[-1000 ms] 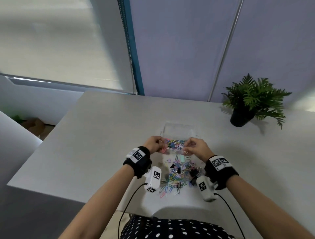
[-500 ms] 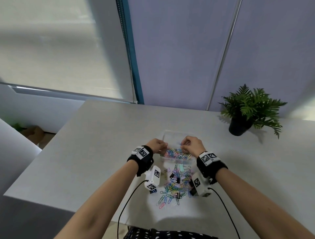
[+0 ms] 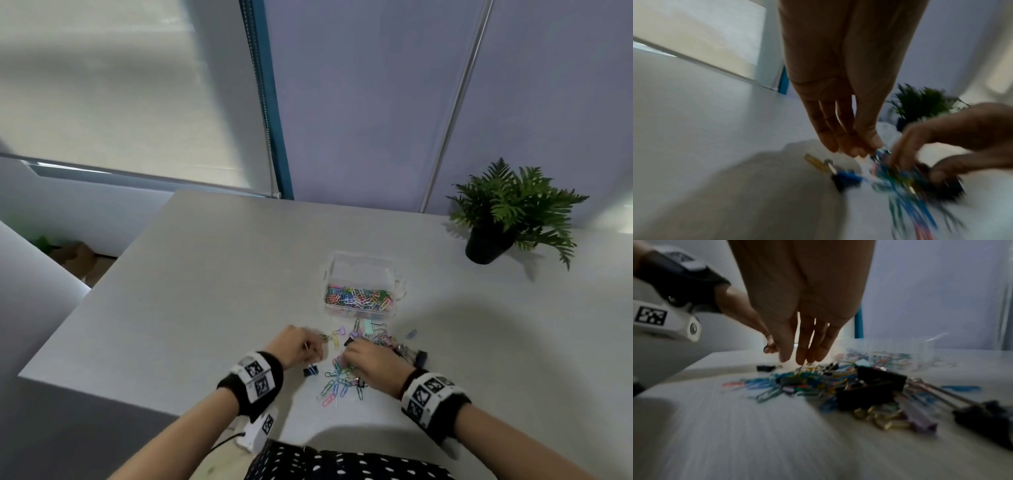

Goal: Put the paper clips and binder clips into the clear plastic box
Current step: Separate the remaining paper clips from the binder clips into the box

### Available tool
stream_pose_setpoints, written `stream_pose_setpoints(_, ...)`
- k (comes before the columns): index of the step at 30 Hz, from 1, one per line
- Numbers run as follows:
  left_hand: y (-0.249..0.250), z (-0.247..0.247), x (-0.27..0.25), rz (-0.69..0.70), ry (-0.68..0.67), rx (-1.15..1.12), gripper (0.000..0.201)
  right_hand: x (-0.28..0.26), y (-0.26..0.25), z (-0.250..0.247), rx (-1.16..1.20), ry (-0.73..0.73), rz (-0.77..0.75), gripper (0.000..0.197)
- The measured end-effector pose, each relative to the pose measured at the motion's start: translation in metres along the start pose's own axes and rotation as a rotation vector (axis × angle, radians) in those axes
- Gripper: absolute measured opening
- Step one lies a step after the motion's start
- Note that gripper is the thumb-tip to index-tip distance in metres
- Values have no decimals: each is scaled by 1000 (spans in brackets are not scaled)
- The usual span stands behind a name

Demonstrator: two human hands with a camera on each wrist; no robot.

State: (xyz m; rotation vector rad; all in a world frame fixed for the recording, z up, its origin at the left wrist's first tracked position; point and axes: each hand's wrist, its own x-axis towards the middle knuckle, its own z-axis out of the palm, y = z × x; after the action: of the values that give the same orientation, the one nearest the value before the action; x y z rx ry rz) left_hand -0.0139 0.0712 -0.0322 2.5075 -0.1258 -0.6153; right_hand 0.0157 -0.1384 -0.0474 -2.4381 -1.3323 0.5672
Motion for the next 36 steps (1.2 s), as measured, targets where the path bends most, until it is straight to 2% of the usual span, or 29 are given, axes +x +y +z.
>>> stream_pose_setpoints(2,9,22,-5,30,4,112,27,2,-7,12,-135,-56,-35,42)
stream_pose_setpoints(4,17,44,-6,0,49,162,49,6,-8,18,-206,-84,11,59)
stream_pose_setpoints(8,27,64,-3,-96,72,166,71,13,-2,20,-213,25,50,54)
stream_pose_setpoints(10,32,61,1,-99,88,144,62,12,4,19,-167,81,71,43)
stream_pose_setpoints(13,37,50,8,-80,150,174,26,11,10,21,-120,155,79,25)
stream_pose_setpoints(15,37,45,12,-69,151,212,18,12,12,22,-77,165,83,15)
stream_pose_setpoints(19,36,40,18,-50,103,321,18,14,19,18,99,163,175,9)
stream_pose_setpoints(23,31,35,20,-13,49,380,18,14,26,12,320,253,254,4)
stream_pose_setpoints(26,32,34,20,16,46,424,19,12,26,5,516,309,291,6)
stream_pose_setpoints(28,32,34,19,27,37,430,21,10,26,2,660,347,310,15)
stream_pose_setpoints(31,29,34,19,30,26,370,21,7,27,1,809,407,364,21)
stream_pose_setpoints(36,27,24,21,31,53,174,20,0,33,1,1145,472,404,8)
